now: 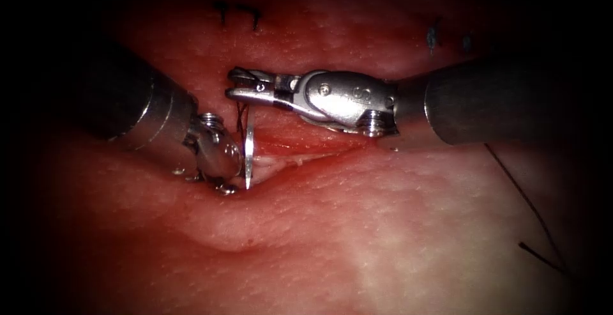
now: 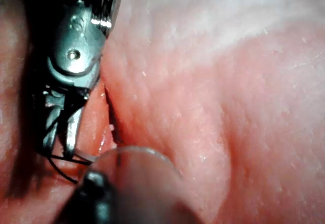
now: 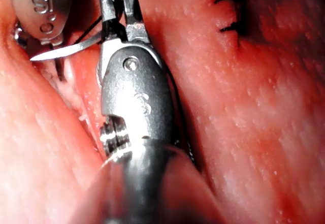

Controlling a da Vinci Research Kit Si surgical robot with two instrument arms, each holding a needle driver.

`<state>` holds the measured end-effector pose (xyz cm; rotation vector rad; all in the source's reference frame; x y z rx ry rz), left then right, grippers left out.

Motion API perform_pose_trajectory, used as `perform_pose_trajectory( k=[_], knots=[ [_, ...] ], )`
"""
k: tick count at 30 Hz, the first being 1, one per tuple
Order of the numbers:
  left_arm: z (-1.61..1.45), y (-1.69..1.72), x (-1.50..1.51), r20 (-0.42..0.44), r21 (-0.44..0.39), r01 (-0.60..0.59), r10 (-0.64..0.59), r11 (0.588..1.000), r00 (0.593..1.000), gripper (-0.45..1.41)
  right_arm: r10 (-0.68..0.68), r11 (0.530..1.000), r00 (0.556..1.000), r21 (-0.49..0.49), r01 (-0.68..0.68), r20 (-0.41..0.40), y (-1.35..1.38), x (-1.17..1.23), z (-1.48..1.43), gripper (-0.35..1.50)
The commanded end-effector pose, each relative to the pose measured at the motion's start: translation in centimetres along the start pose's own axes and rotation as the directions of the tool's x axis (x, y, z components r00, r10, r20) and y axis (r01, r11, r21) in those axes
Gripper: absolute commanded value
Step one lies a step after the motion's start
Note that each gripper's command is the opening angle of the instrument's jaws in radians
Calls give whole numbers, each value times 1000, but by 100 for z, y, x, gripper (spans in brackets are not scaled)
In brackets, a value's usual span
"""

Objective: Wound Closure

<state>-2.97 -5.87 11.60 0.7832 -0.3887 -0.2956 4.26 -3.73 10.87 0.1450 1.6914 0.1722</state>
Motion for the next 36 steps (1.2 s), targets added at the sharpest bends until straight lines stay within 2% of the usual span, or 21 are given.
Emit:
perform_pose_trajectory(
  k=[1,10,17,30,36],
  knots=[
    [11,-3,0,0,10,7,-7,1000,1000,71,-16,1000,1000,1,16,-5,1,-8,6,-35],
    [5,-3,4,0,3,32,-32,999,999,74,-126,992,992,17,126,3,-3,-11,3,-35],
    [-9,-2,11,21,-9,33,-32,999,999,71,-168,984,986,56,167,11,-24,-27,3,-35],
    [-41,-6,7,76,-45,30,-26,999,997,68,-144,987,990,71,143,10,-30,-32,1,-35],
    [-72,-30,12,116,-95,34,-23,995,993,66,-107,993,994,54,106,23,-22,-32,2,-35]
  ],
)
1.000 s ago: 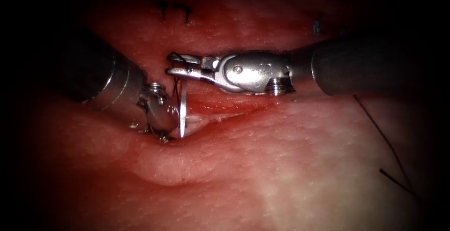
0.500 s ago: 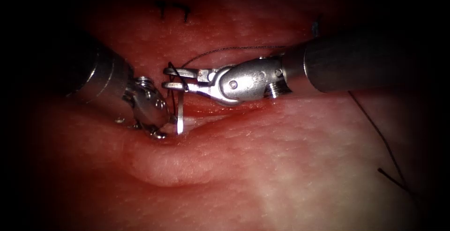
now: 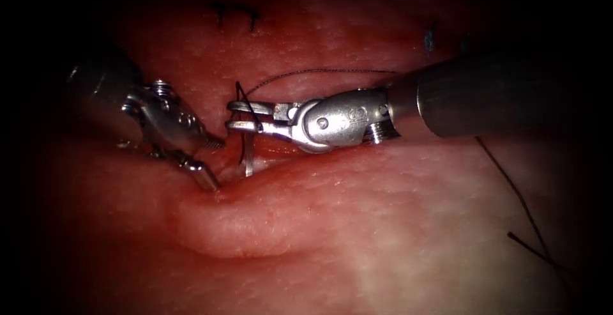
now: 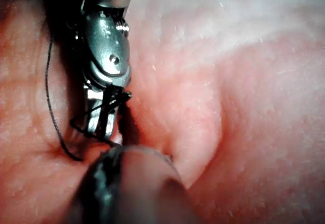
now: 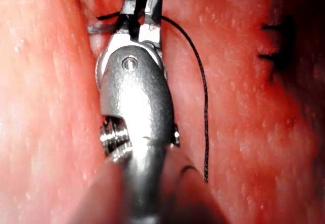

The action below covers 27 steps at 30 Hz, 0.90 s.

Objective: Wound Closure

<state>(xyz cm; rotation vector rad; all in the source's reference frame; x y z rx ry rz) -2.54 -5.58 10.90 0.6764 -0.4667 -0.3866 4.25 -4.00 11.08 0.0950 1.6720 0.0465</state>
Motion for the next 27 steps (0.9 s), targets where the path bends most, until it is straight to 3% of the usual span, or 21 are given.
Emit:
perform_pose_trajectory(
  k=[1,7,13,19,27],
  knots=[
    [5,-9,2,5,-17,1,-1,1000,1000,64,6,1000,1000,-2,-6,0,1,-7,6,-35],
    [-3,-42,4,73,-43,-7,10,999,997,62,19,1000,1000,-11,-19,6,9,-9,2,-35],
    [0,-58,-15,114,-74,-21,29,997,993,59,23,1000,1000,-17,-23,6,18,-9,4,-35],
    [34,-53,-32,189,-111,-20,41,994,981,59,56,998,998,-18,-56,5,22,-6,5,-35],
    [37,-56,-25,237,-101,-22,45,995,971,56,128,992,992,-21,-128,6,27,-6,8,-35]
  ],
)
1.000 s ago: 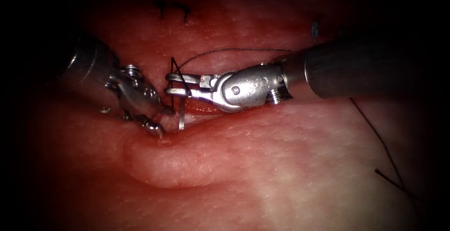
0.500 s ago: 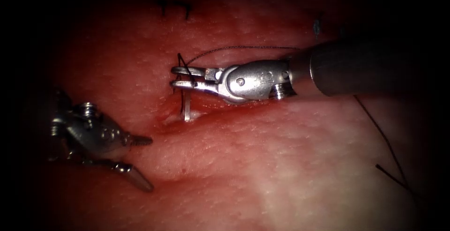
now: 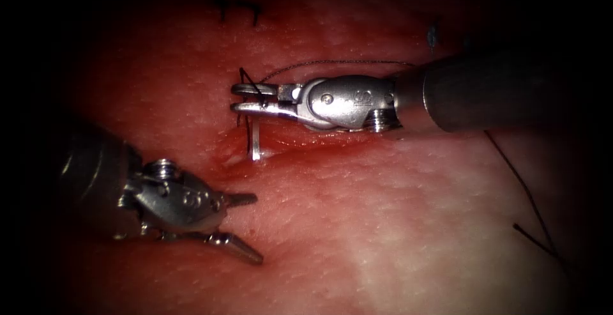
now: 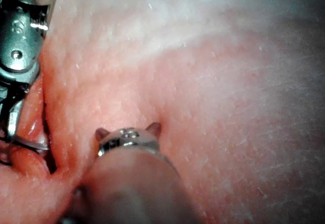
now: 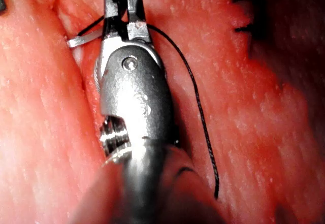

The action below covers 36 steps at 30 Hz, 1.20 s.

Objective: Wound Closure

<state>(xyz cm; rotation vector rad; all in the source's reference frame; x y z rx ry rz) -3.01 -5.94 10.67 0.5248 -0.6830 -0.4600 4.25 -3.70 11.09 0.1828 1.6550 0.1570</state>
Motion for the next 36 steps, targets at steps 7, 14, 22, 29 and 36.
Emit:
perform_pose_trajectory(
  k=[7,14,22,29,36],
  knots=[
    [6,-23,19,26,29,-3,3,1000,1000,56,128,992,992,0,-128,2,0,-8,13,-35],
    [26,-36,33,36,52,-14,13,999,999,56,186,982,982,-15,-186,7,2,-9,16,-35],
    [38,-36,42,34,54,-24,22,998,999,59,227,974,974,-24,-226,10,5,-10,14,-35],
    [36,-31,46,37,58,-28,26,998,999,59,296,955,954,-9,-296,41,-1,-14,13,-35],
    [36,-26,51,37,60,-39,37,997,999,59,425,905,903,3,-426,67,-5,-16,12,-35]
  ],
)
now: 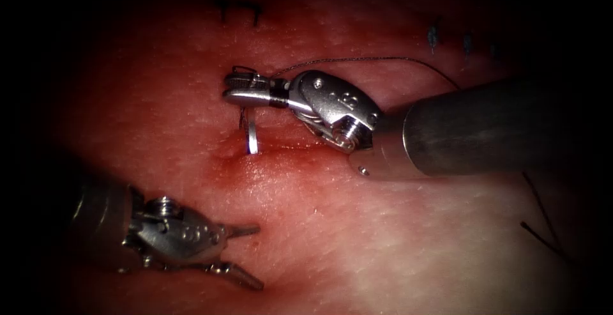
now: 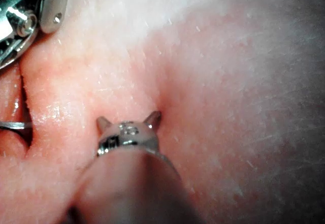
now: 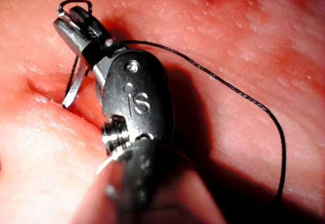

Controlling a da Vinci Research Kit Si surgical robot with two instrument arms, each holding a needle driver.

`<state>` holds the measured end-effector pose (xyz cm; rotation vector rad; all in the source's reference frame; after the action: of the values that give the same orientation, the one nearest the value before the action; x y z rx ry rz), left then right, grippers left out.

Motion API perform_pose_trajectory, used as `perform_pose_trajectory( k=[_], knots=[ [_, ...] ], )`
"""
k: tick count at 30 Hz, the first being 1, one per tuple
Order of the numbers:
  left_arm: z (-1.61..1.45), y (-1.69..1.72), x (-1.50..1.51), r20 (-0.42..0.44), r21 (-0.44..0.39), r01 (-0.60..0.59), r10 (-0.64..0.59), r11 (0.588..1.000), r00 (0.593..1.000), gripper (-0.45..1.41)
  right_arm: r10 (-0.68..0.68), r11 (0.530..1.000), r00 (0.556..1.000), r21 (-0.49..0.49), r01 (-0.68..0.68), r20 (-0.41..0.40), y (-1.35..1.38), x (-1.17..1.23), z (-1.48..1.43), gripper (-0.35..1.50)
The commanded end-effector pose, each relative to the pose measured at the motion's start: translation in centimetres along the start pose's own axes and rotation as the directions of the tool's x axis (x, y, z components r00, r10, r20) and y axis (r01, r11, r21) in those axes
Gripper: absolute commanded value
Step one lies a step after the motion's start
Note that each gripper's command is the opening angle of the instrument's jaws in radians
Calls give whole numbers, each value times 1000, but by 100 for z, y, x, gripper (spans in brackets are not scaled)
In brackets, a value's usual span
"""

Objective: Wound Closure

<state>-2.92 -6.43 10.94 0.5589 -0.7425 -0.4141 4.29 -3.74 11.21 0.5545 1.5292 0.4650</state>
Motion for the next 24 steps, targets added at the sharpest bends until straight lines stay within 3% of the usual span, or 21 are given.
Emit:
perform_pose_trajectory(
  k=[1,18,24],
  knots=[
    [10,-5,7,-1,1,-1,1,1000,1000,59,49,999,999,6,-49,6,-2,-5,10,-35],
    [19,5,19,-2,-4,13,-13,1000,1000,59,154,988,988,-33,-153,13,0,-1,10,-35],
    [20,10,22,-2,-4,16,-16,1000,1000,59,269,963,963,-31,-269,30,-10,-2,12,-35]
  ],
)
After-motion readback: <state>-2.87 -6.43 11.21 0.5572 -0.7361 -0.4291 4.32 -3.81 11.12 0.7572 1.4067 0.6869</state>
